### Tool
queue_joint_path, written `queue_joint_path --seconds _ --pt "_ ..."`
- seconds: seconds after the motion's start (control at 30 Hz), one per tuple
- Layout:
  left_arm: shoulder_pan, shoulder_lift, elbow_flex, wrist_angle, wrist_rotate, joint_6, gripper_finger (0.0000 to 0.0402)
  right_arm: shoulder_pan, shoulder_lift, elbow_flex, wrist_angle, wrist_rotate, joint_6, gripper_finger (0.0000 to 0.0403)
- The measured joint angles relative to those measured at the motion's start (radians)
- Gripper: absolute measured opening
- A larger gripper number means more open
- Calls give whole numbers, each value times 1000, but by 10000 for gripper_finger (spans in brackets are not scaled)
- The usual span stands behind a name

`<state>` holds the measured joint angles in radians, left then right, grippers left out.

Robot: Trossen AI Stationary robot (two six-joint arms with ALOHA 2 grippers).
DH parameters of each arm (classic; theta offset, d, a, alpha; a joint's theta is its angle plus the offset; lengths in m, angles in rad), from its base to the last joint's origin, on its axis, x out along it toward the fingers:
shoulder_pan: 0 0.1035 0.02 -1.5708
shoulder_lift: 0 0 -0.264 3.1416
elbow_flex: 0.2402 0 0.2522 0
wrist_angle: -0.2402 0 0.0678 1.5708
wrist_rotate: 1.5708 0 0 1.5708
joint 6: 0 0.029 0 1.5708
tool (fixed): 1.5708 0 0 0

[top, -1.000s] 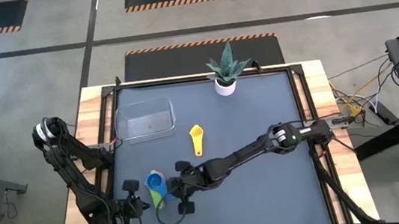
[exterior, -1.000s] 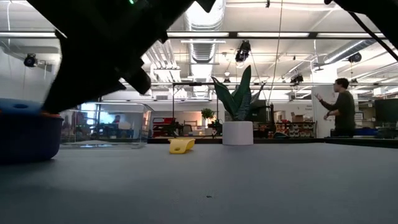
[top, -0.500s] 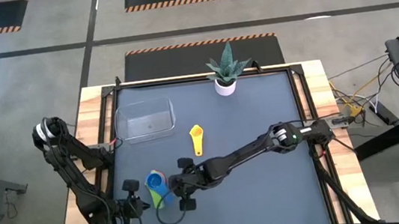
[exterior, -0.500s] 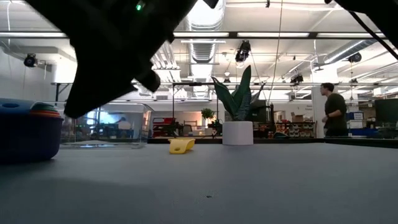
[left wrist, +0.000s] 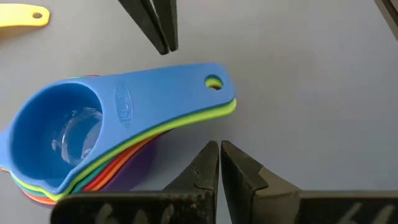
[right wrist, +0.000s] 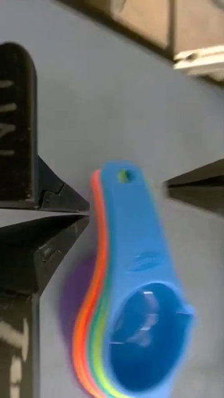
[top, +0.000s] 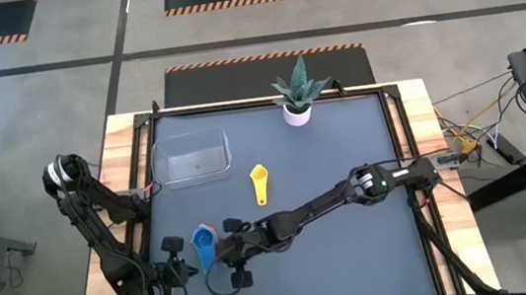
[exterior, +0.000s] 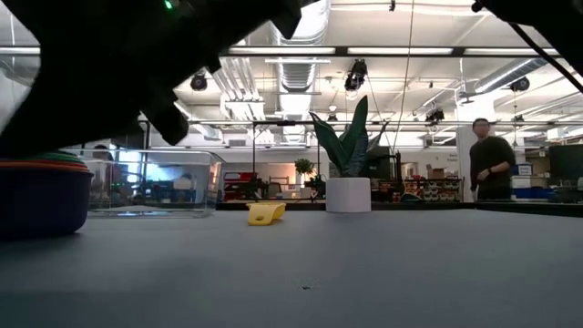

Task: Nest measuring cups in basket
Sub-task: Stack the blue measuring cup on top of the green measuring cup

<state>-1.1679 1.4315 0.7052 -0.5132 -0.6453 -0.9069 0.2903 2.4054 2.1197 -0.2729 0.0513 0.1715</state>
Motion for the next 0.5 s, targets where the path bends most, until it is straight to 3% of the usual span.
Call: queue_joint_path --seconds 0.3,0.5 --pt "0 0 0 0 0 0 0 -1 -1 0 -139 1 2 8" --pt "1 0 0 2 -29 0 0 0 -1 0 -70 1 3 9"
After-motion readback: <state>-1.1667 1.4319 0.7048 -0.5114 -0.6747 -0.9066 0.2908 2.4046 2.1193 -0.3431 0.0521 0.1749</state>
